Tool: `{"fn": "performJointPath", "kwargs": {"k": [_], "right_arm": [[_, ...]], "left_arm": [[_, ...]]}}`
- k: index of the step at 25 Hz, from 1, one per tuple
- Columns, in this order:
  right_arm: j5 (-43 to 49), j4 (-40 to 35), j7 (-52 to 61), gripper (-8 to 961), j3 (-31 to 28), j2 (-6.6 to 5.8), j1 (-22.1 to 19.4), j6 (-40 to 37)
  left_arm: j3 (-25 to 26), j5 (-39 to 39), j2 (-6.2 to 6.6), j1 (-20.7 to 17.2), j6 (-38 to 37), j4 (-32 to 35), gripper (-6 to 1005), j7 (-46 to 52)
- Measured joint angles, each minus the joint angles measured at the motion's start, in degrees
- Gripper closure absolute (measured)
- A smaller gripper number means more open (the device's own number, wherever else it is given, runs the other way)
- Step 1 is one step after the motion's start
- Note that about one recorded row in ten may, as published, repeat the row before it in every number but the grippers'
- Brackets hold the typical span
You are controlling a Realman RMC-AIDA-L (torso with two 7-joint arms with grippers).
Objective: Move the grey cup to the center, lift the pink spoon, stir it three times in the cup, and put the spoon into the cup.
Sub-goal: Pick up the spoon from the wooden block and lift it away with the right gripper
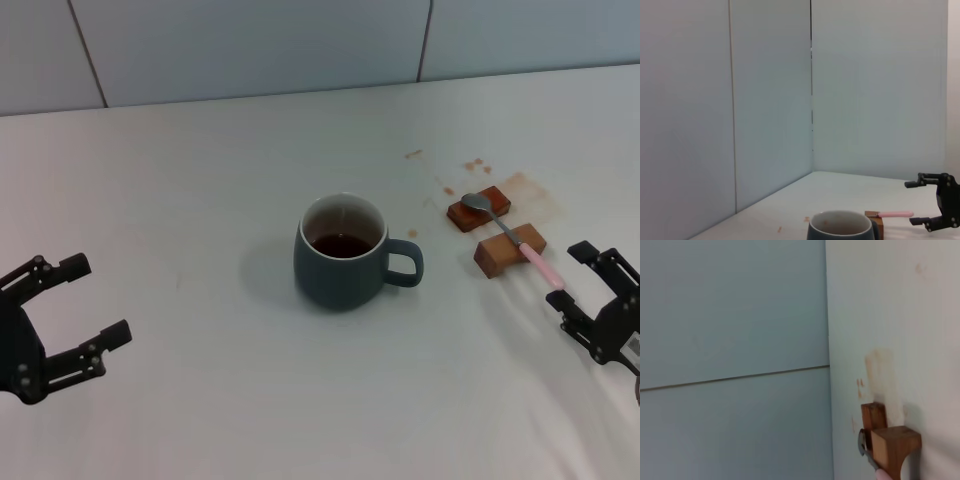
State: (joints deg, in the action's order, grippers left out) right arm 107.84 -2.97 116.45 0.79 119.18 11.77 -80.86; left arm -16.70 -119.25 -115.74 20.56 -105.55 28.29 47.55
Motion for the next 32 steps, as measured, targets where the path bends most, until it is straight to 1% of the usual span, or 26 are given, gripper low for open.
{"fn": "performJointPath", "kwargs": {"k": [7,21,29,32], "right_arm": [[0.0,-0.08,-0.09,163,0.63,0.0,1.81,2.93],[0.0,-0.35,-0.09,162,0.71,-0.09,4.4,4.0],[0.0,-0.25,-0.09,163,0.79,-0.04,4.83,4.39],[0.0,-0.15,-0.09,182,0.79,-0.03,4.83,4.65]], "left_arm": [[0.0,0.66,-0.06,-0.19,-0.02,0.02,139,-0.05],[0.0,2.6,-0.13,-1.01,-0.7,0.02,139,-0.09],[0.0,3.83,-0.06,-1.89,-1.8,0.02,139,-0.14],[0.0,4.26,0.0,-2.2,-2.07,0.02,139,-0.17]]}}
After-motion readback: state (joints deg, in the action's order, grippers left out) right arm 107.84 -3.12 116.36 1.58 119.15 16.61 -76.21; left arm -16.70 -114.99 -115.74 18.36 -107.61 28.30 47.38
